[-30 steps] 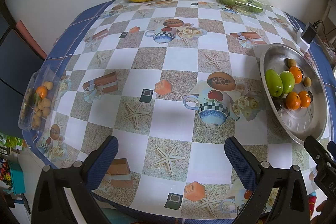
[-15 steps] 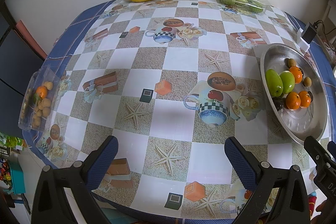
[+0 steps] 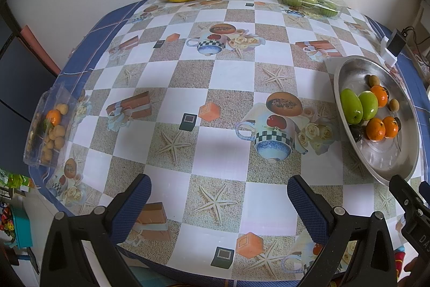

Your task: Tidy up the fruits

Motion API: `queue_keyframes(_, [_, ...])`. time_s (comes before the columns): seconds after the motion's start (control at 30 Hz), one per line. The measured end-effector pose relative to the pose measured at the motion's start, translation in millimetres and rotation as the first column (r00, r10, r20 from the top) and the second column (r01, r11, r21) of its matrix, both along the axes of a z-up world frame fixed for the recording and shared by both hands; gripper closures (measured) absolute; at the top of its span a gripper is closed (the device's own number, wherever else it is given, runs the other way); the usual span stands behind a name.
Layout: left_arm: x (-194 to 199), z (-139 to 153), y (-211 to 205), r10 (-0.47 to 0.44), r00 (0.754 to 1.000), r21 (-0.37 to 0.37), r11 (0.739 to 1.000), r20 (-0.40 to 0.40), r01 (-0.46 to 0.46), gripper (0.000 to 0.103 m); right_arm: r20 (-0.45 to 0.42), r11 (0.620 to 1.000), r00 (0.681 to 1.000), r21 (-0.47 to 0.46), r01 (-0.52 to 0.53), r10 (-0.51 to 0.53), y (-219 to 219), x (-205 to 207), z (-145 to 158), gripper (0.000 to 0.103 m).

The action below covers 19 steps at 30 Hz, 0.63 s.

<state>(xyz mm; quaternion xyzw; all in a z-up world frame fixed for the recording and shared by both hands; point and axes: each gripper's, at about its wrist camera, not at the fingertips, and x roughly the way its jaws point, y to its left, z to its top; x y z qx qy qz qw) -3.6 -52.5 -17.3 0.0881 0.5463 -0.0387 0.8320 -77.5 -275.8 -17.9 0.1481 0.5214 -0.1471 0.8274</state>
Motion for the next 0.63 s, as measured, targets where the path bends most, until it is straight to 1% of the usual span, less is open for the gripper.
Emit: queue_keyframes(0.63, [-0.1,0.2,4.5,0.018,1.000,-0.009,1.000,0.005,-0.018,0.001,-0.002,1.000,1.000,-0.001,-0.002,0.002,0.5,-0.1,-1.2,0.000])
